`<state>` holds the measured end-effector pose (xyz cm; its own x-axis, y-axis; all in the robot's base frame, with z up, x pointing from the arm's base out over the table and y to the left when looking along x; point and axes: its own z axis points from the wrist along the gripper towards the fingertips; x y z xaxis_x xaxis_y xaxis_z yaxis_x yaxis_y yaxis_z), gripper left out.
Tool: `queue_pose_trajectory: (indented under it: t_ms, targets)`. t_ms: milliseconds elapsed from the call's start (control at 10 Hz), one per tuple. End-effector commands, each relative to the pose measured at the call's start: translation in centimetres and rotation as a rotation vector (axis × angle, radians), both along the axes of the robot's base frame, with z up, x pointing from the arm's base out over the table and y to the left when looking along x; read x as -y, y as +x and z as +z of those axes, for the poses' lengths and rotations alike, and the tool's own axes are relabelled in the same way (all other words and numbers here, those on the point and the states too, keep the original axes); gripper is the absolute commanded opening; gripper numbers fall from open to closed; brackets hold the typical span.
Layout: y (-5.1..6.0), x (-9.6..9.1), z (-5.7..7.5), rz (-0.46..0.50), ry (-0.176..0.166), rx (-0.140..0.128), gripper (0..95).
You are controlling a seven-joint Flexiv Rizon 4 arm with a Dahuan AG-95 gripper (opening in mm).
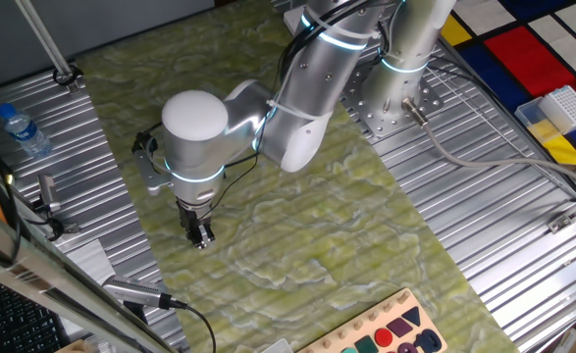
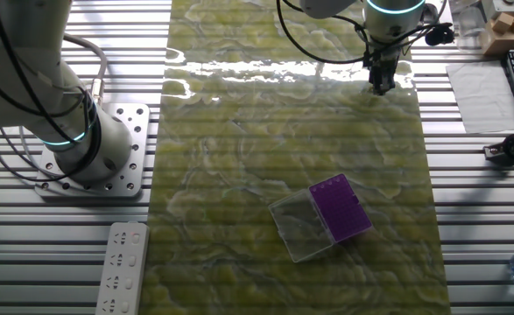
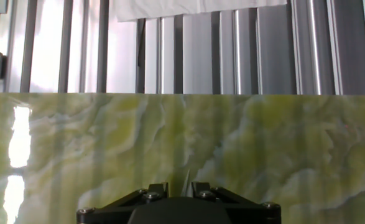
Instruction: Insert a small pipette tip into the holder for small pipette tips
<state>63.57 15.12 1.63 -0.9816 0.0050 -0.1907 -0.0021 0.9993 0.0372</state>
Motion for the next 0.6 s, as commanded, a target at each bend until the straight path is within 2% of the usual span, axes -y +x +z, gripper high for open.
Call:
queue_pose_trajectory:
  t_ms: [100,600]
  targets:
    - [0.08,0.0,-0.08,0.0,-0.001,0.005,19.0]
    - [0.08,0.04,-0.3,0.003,-0.004,0.006,19.0]
